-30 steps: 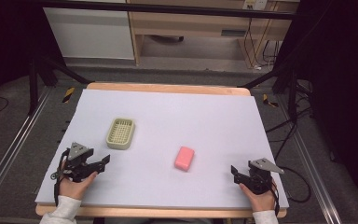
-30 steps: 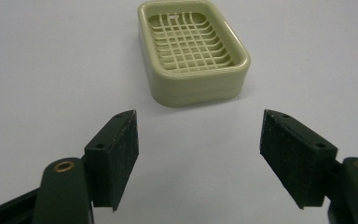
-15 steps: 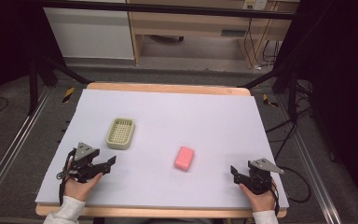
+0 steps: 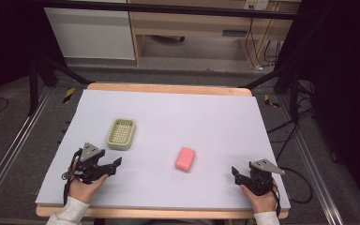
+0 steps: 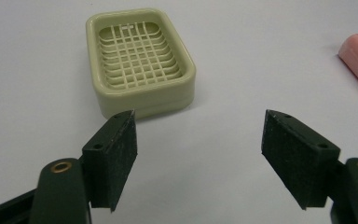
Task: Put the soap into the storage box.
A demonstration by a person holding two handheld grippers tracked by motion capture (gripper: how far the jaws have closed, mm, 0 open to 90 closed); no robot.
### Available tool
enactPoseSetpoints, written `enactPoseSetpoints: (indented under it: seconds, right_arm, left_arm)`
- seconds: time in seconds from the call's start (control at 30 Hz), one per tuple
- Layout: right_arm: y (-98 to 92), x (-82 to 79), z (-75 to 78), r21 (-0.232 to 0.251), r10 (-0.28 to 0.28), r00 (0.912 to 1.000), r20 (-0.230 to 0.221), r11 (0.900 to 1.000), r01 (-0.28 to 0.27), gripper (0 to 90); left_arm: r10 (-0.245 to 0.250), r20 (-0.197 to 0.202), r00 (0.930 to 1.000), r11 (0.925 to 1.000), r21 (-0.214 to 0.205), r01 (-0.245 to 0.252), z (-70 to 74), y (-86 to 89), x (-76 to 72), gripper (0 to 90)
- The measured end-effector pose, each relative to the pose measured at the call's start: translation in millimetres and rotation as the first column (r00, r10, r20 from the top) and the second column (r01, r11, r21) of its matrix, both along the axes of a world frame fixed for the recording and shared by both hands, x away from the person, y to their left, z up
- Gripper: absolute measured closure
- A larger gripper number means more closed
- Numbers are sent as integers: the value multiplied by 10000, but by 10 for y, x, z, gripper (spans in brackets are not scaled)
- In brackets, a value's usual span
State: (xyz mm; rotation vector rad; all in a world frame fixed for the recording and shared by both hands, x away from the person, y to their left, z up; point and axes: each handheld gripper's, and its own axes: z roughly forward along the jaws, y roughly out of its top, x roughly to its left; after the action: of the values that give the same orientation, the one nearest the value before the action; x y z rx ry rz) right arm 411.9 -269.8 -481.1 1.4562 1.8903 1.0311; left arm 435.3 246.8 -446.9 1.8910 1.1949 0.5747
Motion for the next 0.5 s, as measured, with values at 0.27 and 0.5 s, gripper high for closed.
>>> enactPoseSetpoints:
  seconds: [0.27,0.5]
  right_arm:
    - [6,-3,-2,-46,54,10000,-5,10000,-54,283]
    - [7,-3,-3,-93,60,10000,31,9999,-60,296]
  left_arm:
    - [-182,-10,9998,9998,51,183,10,-92,-1,259]
    - [-315,-13,9995,9994,121,315,9,-166,11,252]
